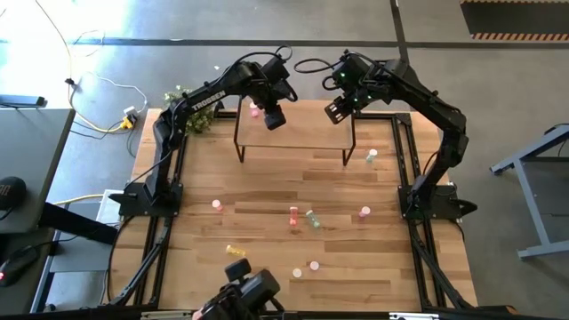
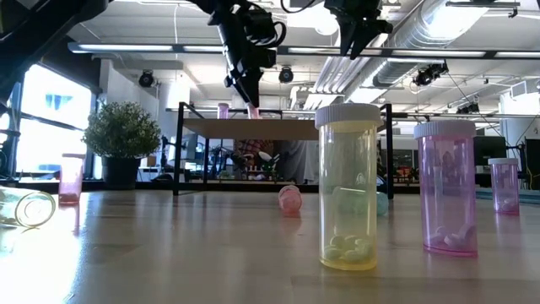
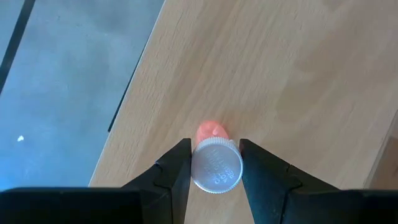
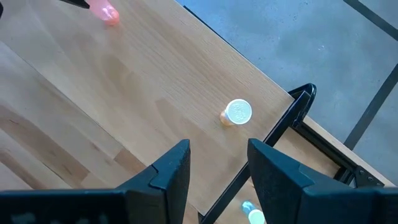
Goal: Pick and place medicine bottles onto shelf by color
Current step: Put the bottom orange pill bottle on the shelf
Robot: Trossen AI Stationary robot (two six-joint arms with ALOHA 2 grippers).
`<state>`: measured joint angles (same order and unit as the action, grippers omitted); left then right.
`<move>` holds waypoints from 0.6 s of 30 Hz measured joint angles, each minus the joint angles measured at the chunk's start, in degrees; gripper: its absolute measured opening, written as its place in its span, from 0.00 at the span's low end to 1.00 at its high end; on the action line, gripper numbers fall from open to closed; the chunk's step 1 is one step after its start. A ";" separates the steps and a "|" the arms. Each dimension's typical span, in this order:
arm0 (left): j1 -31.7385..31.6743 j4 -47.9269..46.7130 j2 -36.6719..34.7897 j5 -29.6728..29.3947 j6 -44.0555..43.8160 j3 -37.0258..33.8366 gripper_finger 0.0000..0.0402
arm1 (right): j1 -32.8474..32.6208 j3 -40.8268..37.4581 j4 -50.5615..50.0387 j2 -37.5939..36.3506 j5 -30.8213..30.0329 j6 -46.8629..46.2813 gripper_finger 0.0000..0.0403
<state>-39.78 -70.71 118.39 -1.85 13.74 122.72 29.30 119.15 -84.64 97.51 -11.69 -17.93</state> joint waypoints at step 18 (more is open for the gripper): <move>0.47 1.08 0.09 2.60 1.46 0.00 0.29 | 0.00 0.00 0.00 0.00 0.01 0.00 0.38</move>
<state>-39.31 -69.63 118.48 0.75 15.20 122.72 29.30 119.15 -84.64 97.51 -11.68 -17.93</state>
